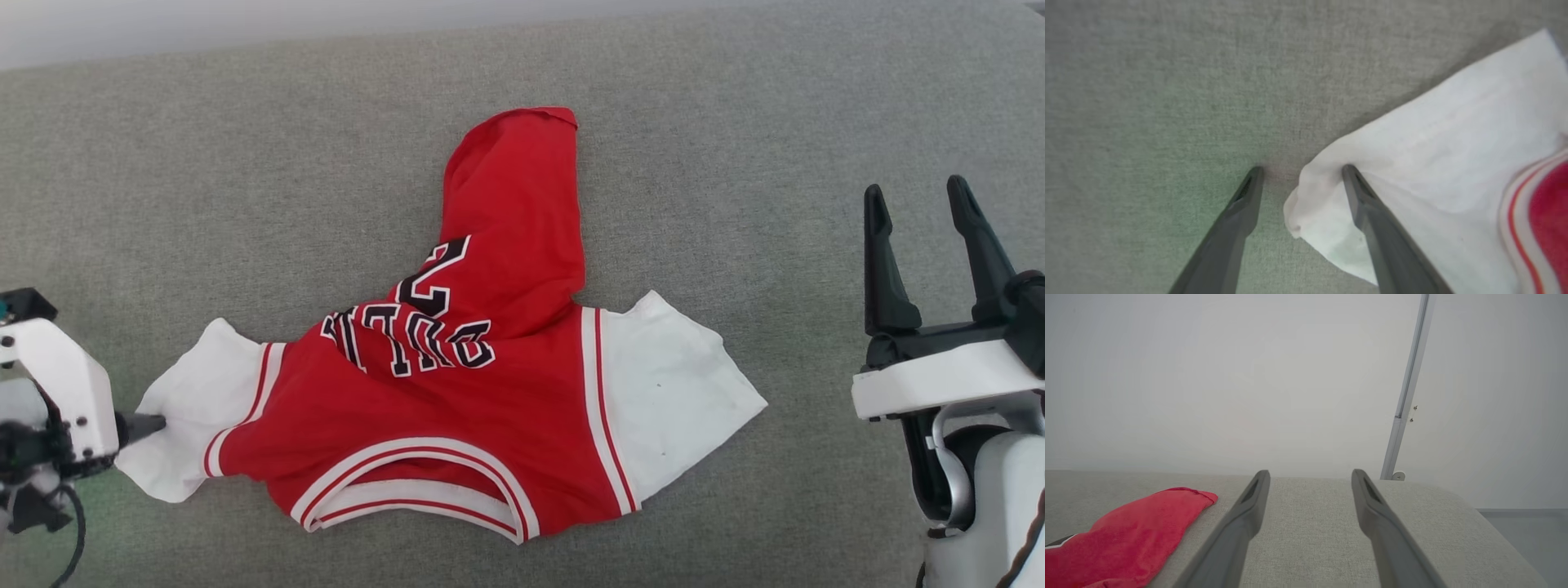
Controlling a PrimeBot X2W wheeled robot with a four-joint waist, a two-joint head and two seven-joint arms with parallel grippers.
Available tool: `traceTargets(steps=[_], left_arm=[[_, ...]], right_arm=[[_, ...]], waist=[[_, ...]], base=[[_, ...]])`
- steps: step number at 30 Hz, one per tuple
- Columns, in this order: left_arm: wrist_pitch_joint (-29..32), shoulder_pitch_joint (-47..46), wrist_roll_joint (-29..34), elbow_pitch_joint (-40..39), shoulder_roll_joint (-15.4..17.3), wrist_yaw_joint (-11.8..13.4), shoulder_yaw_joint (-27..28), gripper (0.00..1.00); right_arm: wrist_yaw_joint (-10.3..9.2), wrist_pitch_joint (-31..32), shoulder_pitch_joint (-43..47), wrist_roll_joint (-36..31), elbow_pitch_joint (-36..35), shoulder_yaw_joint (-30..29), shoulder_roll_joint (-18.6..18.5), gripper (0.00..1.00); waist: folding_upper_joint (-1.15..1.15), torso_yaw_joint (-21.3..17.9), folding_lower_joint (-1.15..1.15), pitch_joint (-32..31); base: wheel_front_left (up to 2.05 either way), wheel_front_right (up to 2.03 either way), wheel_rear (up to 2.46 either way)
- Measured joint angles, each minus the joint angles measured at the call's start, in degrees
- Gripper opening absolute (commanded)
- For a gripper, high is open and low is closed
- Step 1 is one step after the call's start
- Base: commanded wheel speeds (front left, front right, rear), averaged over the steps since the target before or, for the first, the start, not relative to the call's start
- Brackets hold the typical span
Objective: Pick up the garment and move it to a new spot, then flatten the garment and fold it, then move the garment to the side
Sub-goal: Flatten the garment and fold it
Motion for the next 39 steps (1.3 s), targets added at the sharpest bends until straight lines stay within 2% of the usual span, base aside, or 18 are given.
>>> traceTargets(steps=[4,5,6,10,11,17,22,31,35,37,39], left_arm=[[2.56,-1.46,-1.85,2.79,-1.35,-0.24,0.37,1.00],[3.07,-1.70,-2.15,2.80,-1.34,-0.76,0.11,0.78],[2.98,-1.88,-2.15,2.91,-1.38,-1.21,0.05,0.00],[1.71,-2.35,-2.13,3.09,-2.65,-2.37,-0.38,0.00],[1.71,-2.35,-2.13,3.09,-2.65,-2.37,-0.38,0.00],[-0.25,-2.89,-1.74,3.18,-3.80,-3.77,-0.47,0.00],[-0.75,-3.84,-1.19,2.99,-4.56,-4.36,-0.86,0.00],[-1.86,-5.43,-0.68,2.44,-5.97,-5.56,-1.54,0.00],[-2.75,-5.62,-0.66,2.48,-6.62,-5.91,-1.65,0.00],[-3.05,-5.60,-0.66,2.67,-6.73,-6.24,-1.70,0.00],[-3.66,-5.59,-0.69,2.66,-6.94,-6.30,-1.66,0.00]], right_arm=[[0.00,3.07,0.99,1.74,-0.46,0.79,-0.66,1.00],[0.00,4.31,1.24,2.52,-0.48,1.20,-0.93,1.00],[0.00,5.69,1.65,3.23,-0.51,1.75,-1.29,1.00],[0.00,13.55,3.87,7.09,-0.55,5.58,-3.88,1.00],[0.00,13.55,3.87,7.09,-0.55,5.58,-3.88,1.00],[0.00,28.22,6.40,13.39,-1.78,12.15,-7.10,1.00],[0.00,38.04,6.66,14.41,-1.86,14.23,-9.12,1.00],[0.00,46.21,0.64,13.55,6.26,18.33,-12.57,1.00],[0.00,50.05,-3.13,16.07,11.25,20.78,-13.46,1.00],[-0.01,51.93,-4.75,18.42,12.89,21.86,-14.02,0.00],[-0.03,53.25,-6.02,20.33,13.18,23.54,-15.43,0.00]], waist=[[0.00,-0.03,0.00,0.17],[0.00,0.05,0.00,0.17],[0.00,0.22,0.00,0.20],[0.00,1.03,0.00,0.43],[0.00,1.03,0.00,0.43],[0.00,2.32,0.00,1.08],[0.00,3.55,0.00,1.71],[0.00,6.05,0.00,3.23],[0.00,6.86,0.00,3.60],[0.00,7.08,0.00,3.51],[0.00,7.34,0.00,3.35]], base=[[0.00,0.00,0.00],[0.00,0.00,0.00],[0.00,0.00,0.00],[0.00,0.00,0.00],[0.00,0.00,0.00],[0.00,0.00,0.00],[0.00,0.00,0.00],[0.00,0.00,0.00],[0.00,0.00,0.00],[0.00,0.00,0.00],[0.00,0.00,0.00]])
